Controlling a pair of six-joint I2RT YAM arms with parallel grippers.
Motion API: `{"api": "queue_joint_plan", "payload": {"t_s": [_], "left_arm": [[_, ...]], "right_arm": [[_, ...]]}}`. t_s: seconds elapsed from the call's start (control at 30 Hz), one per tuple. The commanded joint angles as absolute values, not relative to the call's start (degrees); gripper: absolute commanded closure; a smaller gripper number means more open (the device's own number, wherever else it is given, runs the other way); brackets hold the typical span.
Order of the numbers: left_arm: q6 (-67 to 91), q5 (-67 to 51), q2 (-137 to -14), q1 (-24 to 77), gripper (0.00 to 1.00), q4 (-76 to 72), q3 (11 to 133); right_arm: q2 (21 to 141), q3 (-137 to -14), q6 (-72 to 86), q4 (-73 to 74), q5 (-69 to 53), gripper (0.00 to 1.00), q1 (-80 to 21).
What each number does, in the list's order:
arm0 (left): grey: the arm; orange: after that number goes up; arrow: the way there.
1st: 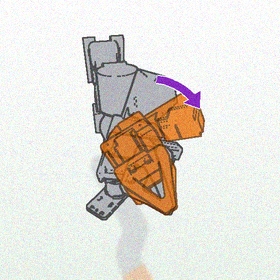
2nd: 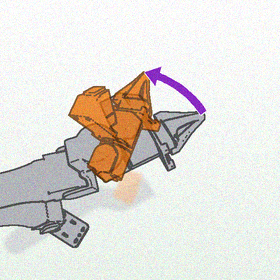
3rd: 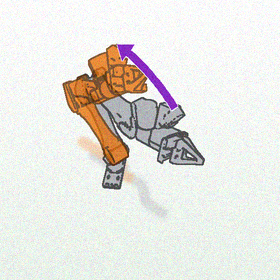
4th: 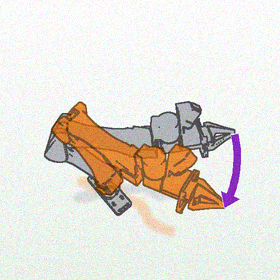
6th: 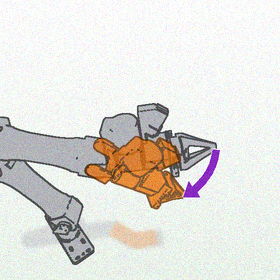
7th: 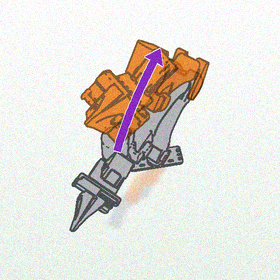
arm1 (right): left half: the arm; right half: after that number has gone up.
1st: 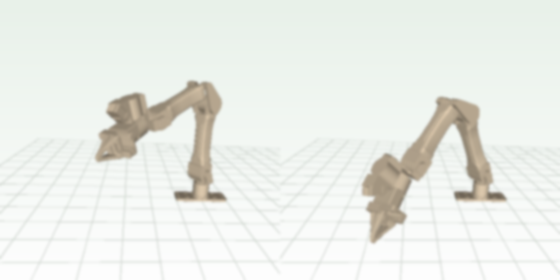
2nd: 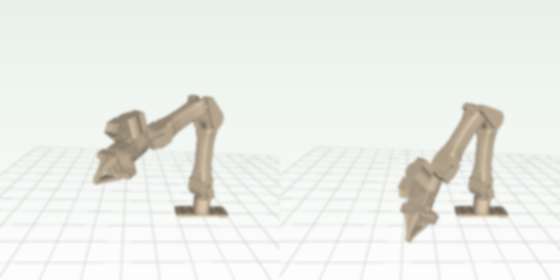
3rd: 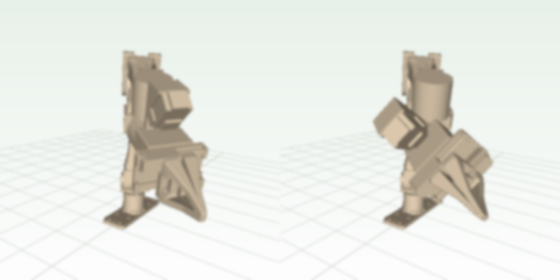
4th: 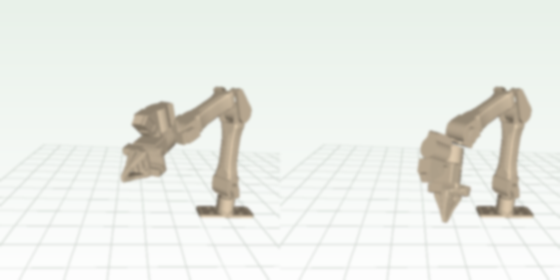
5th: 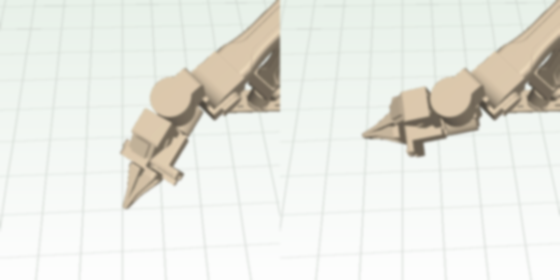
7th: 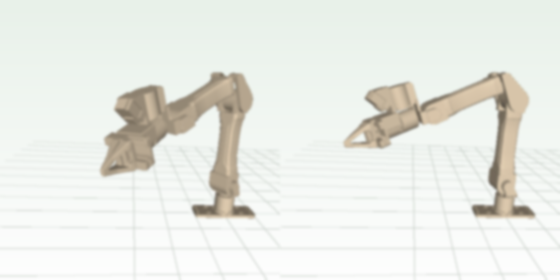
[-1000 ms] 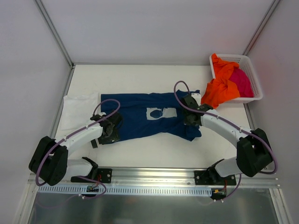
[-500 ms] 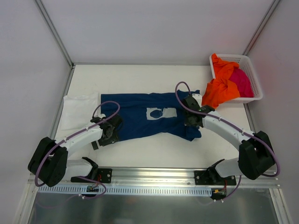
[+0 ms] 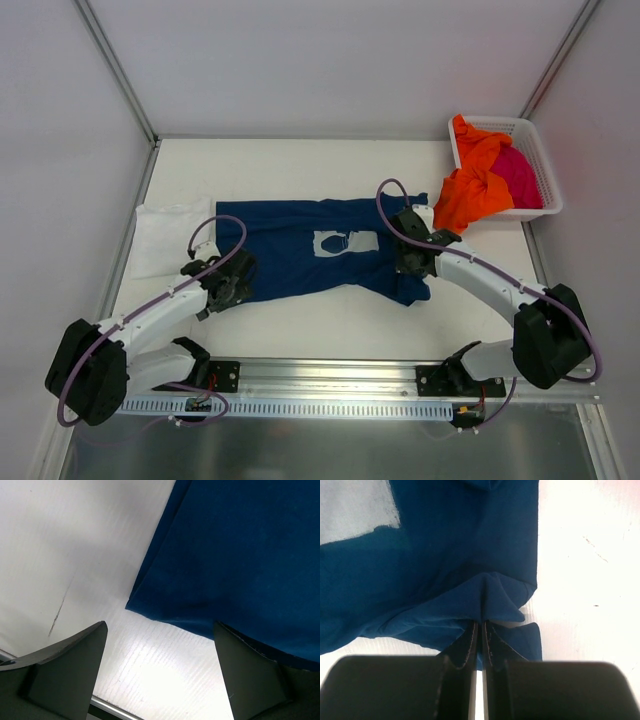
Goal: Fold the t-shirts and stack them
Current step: Grap the side of the flattened tshirt closest away from the robot with both arms
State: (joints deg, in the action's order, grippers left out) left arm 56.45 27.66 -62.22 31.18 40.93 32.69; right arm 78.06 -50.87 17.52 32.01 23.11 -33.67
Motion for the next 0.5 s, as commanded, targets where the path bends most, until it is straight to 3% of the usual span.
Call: {"api": "queue_joint_plan", "payload": {"t_s": [0.0, 0.47], "left_arm": [[57.7, 29.0, -64.0, 31.6, 0.12, 40.6, 32.8], [63.6, 29.7, -69.2, 31.6, 0.14, 36.4, 30.9]], "right_arm": [[75.9, -50.8, 18.2, 31.4, 22.2, 0.99, -33.8], [74.2, -49.8, 17.8, 30.9, 21.4, 1.0, -33.8]]}}
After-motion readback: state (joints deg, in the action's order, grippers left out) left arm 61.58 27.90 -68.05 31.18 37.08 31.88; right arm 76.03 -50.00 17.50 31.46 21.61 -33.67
